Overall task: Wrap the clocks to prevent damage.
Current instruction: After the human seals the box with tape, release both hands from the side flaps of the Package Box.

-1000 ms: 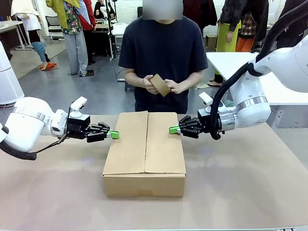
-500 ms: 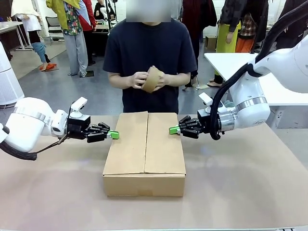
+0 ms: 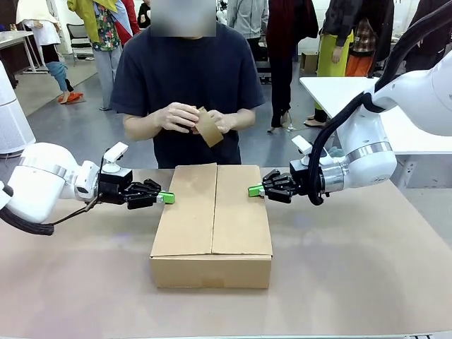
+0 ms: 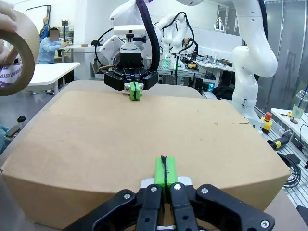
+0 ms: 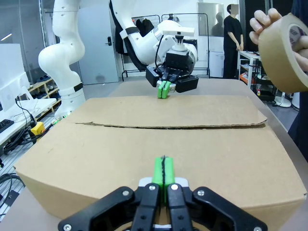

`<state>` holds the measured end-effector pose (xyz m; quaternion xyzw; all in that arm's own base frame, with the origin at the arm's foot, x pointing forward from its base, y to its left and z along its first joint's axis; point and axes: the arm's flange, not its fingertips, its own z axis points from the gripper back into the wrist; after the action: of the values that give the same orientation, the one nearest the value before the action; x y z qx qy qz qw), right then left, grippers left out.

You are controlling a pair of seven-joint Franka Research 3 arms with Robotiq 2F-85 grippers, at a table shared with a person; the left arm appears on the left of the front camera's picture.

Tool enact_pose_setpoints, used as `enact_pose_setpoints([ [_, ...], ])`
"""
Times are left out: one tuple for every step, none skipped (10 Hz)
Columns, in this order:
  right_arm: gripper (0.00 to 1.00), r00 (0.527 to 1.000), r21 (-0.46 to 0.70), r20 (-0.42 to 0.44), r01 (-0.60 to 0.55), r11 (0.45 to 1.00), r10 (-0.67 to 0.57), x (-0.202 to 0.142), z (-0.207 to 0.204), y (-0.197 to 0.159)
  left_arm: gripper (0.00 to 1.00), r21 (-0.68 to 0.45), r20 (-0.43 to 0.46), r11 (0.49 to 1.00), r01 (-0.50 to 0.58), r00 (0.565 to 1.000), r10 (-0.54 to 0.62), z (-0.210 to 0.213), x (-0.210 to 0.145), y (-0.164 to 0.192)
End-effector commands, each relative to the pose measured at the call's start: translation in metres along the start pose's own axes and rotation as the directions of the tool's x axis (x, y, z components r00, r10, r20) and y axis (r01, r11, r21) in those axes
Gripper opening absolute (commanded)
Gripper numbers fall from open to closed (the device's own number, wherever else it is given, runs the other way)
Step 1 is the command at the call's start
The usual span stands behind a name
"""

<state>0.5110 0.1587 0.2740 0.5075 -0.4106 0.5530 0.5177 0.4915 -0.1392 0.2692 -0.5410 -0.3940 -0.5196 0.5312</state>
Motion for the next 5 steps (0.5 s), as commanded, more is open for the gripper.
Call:
enact_pose_setpoints([
  [0.01,1.0,-0.004,-0.009,0.006,1.0,-0.006,-0.0043,-0.0025,0.0002,0.01,0.006,-0.008,1.0,-0.002,1.0,0.002,0.0,-0.0029,-0.0002],
  [0.01,1.0,-0.004,-0.009,0.006,1.0,-0.006,-0.0043,-0.0025,0.0002,0.01,0.006,-0.008,1.0,-0.002,1.0,0.002,0.0,-0.0029,-0.0002],
  [0.01,1.0,-0.004,-0.009,0.006,1.0,-0.006,-0.0043,-0.0025,0.0002,0.01,0.006,-0.008,1.0,-0.002,1.0,0.002,0.0,-0.0029,-0.0002],
  [0.01,1.0,-0.004,-0.009,0.006,1.0,-0.006,-0.0043,-0.0025,0.0002,0.01,0.006,-0.008,1.0,-0.002,1.0,0.002,0.0,-0.0029,-0.0002],
  [0.01,1.0,-0.004,-0.009,0.006,1.0,-0.006,-0.0043,-0.0025,0.0002,0.01,0.006,-0.008,1.0,-0.002,1.0,0.002,0.0,-0.0029,-0.0002],
])
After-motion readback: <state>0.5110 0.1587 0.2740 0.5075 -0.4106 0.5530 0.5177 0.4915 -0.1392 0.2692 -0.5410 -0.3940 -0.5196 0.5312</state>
